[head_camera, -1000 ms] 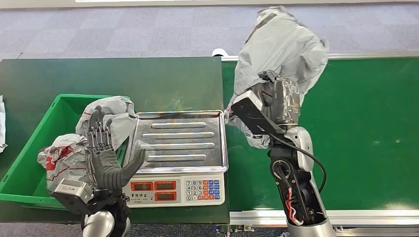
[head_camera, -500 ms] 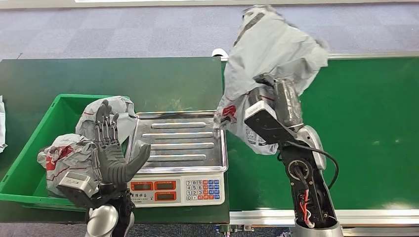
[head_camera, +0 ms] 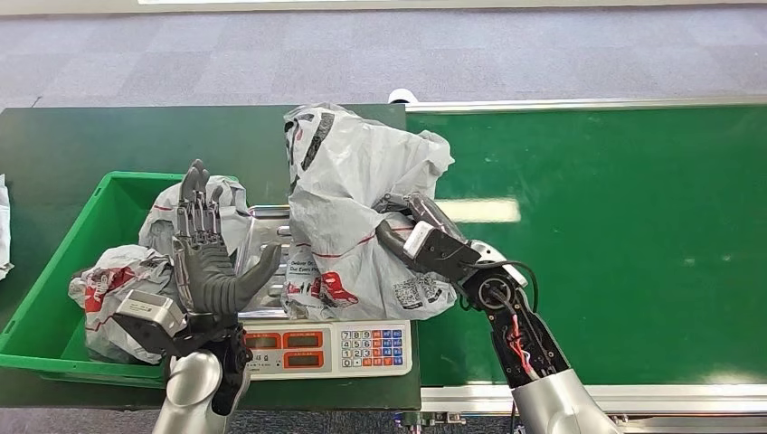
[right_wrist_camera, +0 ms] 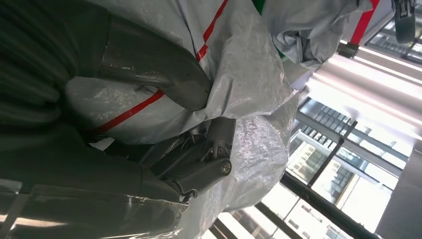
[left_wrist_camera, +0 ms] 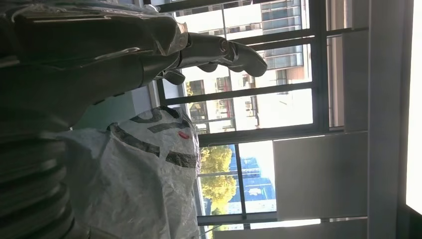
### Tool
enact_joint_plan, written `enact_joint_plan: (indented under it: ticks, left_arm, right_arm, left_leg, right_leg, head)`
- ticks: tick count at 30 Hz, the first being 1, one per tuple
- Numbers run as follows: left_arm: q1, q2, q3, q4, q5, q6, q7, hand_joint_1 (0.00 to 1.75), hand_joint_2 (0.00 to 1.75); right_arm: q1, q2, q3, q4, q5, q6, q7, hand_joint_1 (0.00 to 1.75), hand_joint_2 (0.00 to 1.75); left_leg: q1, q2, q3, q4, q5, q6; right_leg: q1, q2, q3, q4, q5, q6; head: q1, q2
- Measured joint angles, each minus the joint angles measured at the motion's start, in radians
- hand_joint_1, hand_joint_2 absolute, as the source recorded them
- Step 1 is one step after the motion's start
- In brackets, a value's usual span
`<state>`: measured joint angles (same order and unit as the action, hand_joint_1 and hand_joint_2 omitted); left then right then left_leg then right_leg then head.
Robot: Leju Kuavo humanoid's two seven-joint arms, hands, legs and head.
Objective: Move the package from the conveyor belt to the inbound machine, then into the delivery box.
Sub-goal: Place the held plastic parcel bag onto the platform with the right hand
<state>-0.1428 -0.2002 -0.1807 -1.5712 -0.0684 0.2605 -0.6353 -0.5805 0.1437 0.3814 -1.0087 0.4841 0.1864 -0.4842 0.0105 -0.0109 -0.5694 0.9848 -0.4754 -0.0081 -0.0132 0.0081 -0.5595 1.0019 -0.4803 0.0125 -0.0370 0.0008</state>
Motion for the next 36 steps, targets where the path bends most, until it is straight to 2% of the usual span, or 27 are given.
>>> enact_joint_plan:
  ticks: [8,9,12,13,17,22,25,29,32,36]
  left_arm:
    - [0.002,0.000,0.012,0.006,-0.005,0.000,0.002,0.00,1.75]
    - [0.002,0.000,0.013,0.007,-0.006,-0.001,0.002,0.00,1.75]
    - [0.002,0.000,0.015,0.008,-0.006,-0.001,0.002,0.00,1.75]
    - [0.002,0.000,0.017,0.008,-0.006,-0.001,0.002,0.00,1.75]
    - [0.011,0.000,0.024,0.008,-0.009,-0.001,0.002,0.00,1.75]
    - [0.029,0.000,0.041,0.002,-0.042,0.007,0.005,0.00,1.75]
    - [0.036,0.003,0.046,-0.014,-0.107,0.002,0.043,0.00,1.75]
    - [0.019,0.011,0.033,-0.021,-0.213,-0.055,0.116,0.00,1.75]
    - [-0.028,0.019,-0.002,-0.019,-0.293,-0.103,0.177,0.00,1.75]
    - [-0.119,0.025,-0.076,0.016,-0.421,-0.155,0.297,0.00,1.75]
  right_arm:
    - [-0.024,0.009,0.019,0.185,-0.015,0.008,-0.030,1.75,1.75]
    - [-0.026,0.010,0.019,0.195,-0.015,0.008,-0.030,1.58,1.75]
    - [-0.033,0.010,0.020,0.218,-0.014,0.006,-0.028,0.27,1.75]
    - [-0.036,0.010,0.020,0.226,-0.013,0.002,-0.020,0.00,1.75]
    - [-0.053,0.011,0.017,0.281,0.003,-0.068,0.060,0.00,1.75]
    - [-0.025,0.011,-0.018,0.272,0.005,-0.191,0.042,0.00,1.75]
    - [0.068,0.012,-0.055,0.122,-0.002,-0.265,0.038,0.00,1.75]
    - [0.212,0.009,-0.096,-0.113,-0.008,-0.296,0.042,0.00,1.75]
    - [0.292,0.008,-0.120,-0.240,-0.008,-0.318,0.022,0.00,1.75]
    - [0.351,0.008,-0.132,-0.356,0.004,-0.335,-0.004,0.00,1.75]
  left_leg:
    - [0.000,0.000,0.000,0.000,0.000,0.000]
    - [0.000,0.000,0.000,0.000,0.000,0.000]
    - [0.000,0.000,0.000,0.000,0.000,0.000]
    - [0.000,0.000,0.000,0.000,0.000,0.000]
    - [0.000,0.000,0.000,0.000,0.000,0.000]
    - [0.000,0.000,0.000,0.000,0.000,0.000]
    - [0.000,-0.001,0.000,0.000,0.000,0.000]
    - [0.000,-0.001,-0.001,0.000,0.000,0.000]
    - [0.000,0.000,-0.001,0.000,0.000,0.000]
    - [0.000,0.000,0.000,0.000,0.000,0.000]
  right_leg:
    - [0.000,0.000,0.000,0.000,0.000,0.000]
    - [0.000,0.000,0.000,0.000,0.000,0.000]
    - [0.000,0.000,0.000,0.000,0.000,0.000]
    - [0.000,0.000,0.000,0.000,0.000,0.000]
    - [0.000,0.000,0.000,0.000,0.000,0.000]
    - [0.000,0.000,0.000,0.000,0.000,0.000]
    - [0.000,-0.001,-0.001,0.000,0.000,0.000]
    - [0.000,-0.001,-0.002,0.000,-0.001,0.000]
    - [0.000,0.000,-0.002,0.000,0.000,0.000]
    - [0.000,0.000,-0.001,0.000,0.000,0.000]
  head:
    - [0.000,0.000]
    - [0.000,0.000]
    - [0.000,0.000]
    - [0.000,0.000]
    - [0.000,0.000]
    - [0.000,0.000]
    - [0.000,0.000]
    - [0.000,0.000]
    - [0.000,0.000]
    - [0.000,0.000]
